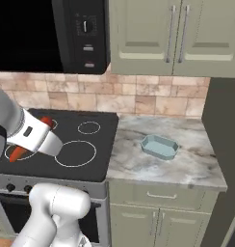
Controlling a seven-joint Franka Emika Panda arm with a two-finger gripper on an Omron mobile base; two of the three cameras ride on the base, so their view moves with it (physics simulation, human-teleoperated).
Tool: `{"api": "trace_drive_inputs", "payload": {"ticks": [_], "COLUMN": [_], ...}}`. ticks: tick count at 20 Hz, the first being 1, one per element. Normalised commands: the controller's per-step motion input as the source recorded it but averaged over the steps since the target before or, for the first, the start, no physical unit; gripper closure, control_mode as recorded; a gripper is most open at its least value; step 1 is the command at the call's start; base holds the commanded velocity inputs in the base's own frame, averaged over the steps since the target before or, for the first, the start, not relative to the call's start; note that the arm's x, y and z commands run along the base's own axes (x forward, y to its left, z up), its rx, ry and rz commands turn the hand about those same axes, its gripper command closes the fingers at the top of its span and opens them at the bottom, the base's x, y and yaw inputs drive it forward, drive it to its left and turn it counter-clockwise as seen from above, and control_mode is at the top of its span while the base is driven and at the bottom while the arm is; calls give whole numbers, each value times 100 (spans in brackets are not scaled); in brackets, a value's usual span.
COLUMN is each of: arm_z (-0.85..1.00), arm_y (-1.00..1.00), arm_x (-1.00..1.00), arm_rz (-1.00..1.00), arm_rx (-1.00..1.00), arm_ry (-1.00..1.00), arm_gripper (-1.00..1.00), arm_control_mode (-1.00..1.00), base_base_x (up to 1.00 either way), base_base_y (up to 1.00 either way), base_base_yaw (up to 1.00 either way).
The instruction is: Take the tomato and carrot out of the freezer and place them in the tupperware container on the counter. Then put the tupperware containing the vegetables back in the freezer.
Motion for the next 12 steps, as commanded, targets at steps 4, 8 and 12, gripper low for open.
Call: {"api": "trace_drive_inputs", "payload": {"ticks": [4, 8, 12], "arm_z": [0, -13, -25], "arm_y": [0, -10, -15], "arm_x": [0, 26, 89], "arm_rz": [0, -27, -44], "arm_rx": [0, 0, 0], "arm_ry": [0, 5, 9], "arm_gripper": [100, 100, 100], "arm_control_mode": [100, -100, -100], "base_base_x": [37, 20, 0], "base_base_y": [-14, -9, 0], "base_base_yaw": [-58, -29, 0]}}
